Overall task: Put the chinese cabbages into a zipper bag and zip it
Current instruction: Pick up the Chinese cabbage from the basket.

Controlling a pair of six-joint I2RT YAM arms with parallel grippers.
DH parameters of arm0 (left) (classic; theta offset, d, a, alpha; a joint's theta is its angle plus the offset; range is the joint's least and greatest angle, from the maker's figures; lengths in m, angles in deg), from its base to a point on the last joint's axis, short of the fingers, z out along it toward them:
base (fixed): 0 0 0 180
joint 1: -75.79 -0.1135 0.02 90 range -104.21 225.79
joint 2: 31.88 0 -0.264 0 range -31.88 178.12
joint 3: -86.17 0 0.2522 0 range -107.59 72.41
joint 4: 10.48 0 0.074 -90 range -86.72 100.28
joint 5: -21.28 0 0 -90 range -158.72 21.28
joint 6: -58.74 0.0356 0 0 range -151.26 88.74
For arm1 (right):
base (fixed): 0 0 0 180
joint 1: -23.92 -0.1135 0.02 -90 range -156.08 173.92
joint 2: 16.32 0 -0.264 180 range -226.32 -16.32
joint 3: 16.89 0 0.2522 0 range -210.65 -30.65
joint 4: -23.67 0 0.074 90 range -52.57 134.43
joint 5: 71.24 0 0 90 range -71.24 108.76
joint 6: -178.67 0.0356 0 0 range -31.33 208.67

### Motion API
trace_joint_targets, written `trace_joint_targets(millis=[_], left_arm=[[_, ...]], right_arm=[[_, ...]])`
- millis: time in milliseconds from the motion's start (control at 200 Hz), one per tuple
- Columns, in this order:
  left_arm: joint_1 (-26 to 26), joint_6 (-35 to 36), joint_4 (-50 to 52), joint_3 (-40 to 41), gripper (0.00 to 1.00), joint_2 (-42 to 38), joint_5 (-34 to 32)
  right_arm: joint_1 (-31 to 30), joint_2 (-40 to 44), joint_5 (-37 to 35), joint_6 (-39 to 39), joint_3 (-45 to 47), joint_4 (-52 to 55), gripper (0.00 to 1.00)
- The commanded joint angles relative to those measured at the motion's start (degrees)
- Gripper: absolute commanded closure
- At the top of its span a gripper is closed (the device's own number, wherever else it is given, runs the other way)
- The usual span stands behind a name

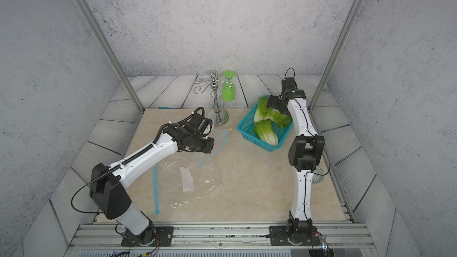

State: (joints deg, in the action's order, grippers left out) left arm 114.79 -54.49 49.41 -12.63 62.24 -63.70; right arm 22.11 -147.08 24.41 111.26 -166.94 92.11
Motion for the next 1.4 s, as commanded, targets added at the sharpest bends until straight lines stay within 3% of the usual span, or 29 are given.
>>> trace_joint_targets(millis=[0,120,255,525,916,981,1176,1291,1396], left_arm=[[-0.33,1.04,1.84,-1.96,1.0,1.58,0.02],[-0.33,1.34,2.58,-2.0,1.0,2.26,-0.77],[-0.33,1.25,2.79,-2.47,1.0,3.71,0.2],[-0.33,1.25,4.86,-4.5,1.0,5.04,0.65],[-0.33,0.81,5.1,-5.58,1.0,5.25,0.91],[-0.33,1.03,5.23,-5.58,1.0,5.11,0.63],[-0.33,1.08,5.23,-5.32,1.0,4.85,0.48],[-0.33,0.52,5.46,-5.49,1.0,4.42,-0.62],[-0.5,-0.27,4.43,-5.25,1.0,3.4,-1.23]], right_arm=[[-0.48,-2.36,1.37,-0.33,-1.61,-0.93,0.01],[-0.48,1.17,3.18,0.95,3.12,-8.45,0.01],[-1.22,1.45,2.97,0.41,1.9,-10.62,0.01],[-1.89,-10.68,2.98,0.45,-10.05,-6.17,0.01],[-2.68,-15.15,1.73,2.01,-8.64,-10.09,0.0],[-2.53,-14.22,2.51,2.36,-7.47,-11.87,0.09],[-1.28,-9.7,6.93,4.73,-0.3,-22.0,0.56],[-0.5,-8.71,9.96,5.44,-1.18,-21.82,0.68],[-0.4,-3.75,12.93,6.67,2.43,-25.0,0.72]])
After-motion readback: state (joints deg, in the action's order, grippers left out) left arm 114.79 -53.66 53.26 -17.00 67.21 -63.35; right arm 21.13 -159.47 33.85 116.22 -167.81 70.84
